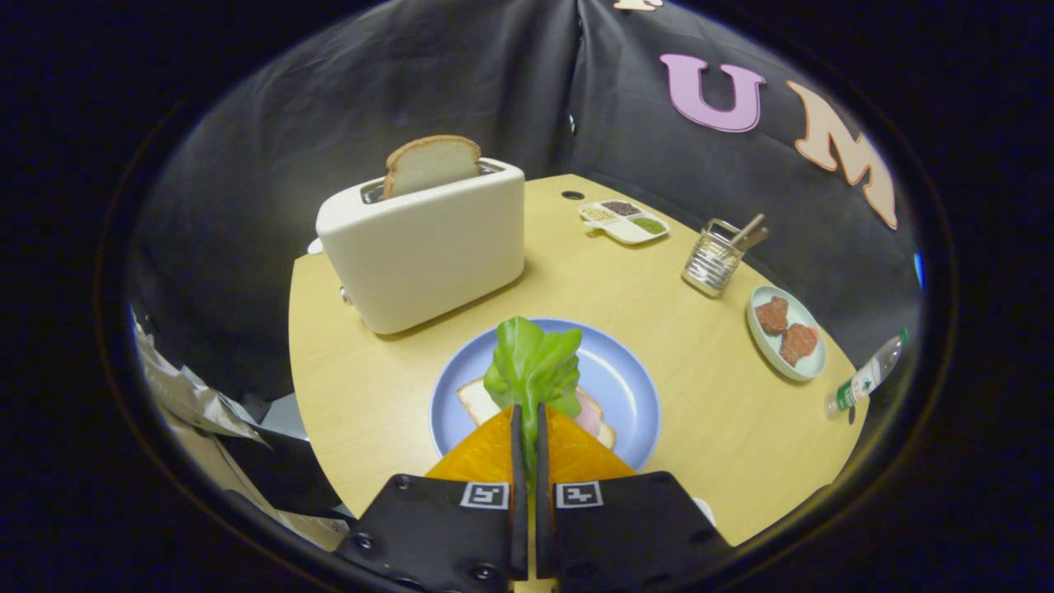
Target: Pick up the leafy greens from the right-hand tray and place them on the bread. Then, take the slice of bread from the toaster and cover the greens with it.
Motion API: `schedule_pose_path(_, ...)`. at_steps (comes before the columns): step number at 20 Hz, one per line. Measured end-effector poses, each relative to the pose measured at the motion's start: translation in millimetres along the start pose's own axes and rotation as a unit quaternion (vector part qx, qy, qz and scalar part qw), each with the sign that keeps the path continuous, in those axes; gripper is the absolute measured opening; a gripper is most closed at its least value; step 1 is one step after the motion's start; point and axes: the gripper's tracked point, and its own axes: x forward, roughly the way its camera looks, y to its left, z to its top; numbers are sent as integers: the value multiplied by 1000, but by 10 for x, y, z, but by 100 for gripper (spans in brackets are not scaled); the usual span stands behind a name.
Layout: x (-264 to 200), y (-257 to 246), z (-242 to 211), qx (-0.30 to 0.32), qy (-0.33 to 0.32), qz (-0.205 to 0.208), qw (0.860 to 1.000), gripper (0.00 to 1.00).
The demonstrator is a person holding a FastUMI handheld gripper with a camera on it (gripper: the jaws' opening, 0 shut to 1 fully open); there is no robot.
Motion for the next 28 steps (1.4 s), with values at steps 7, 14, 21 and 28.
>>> schedule_pose_path(7, 294, 161, 8, -8, 21, 20, 1000, 12)
schedule_pose_path(14, 377, 79, -72, -4, 43, 10, 999, 55)
schedule_pose_path(21, 299, 68, 74, 11, 29, 1, 1000, 94)
schedule_pose_path(28, 38, 170, 672, 26, -16, -11, 999, 96)
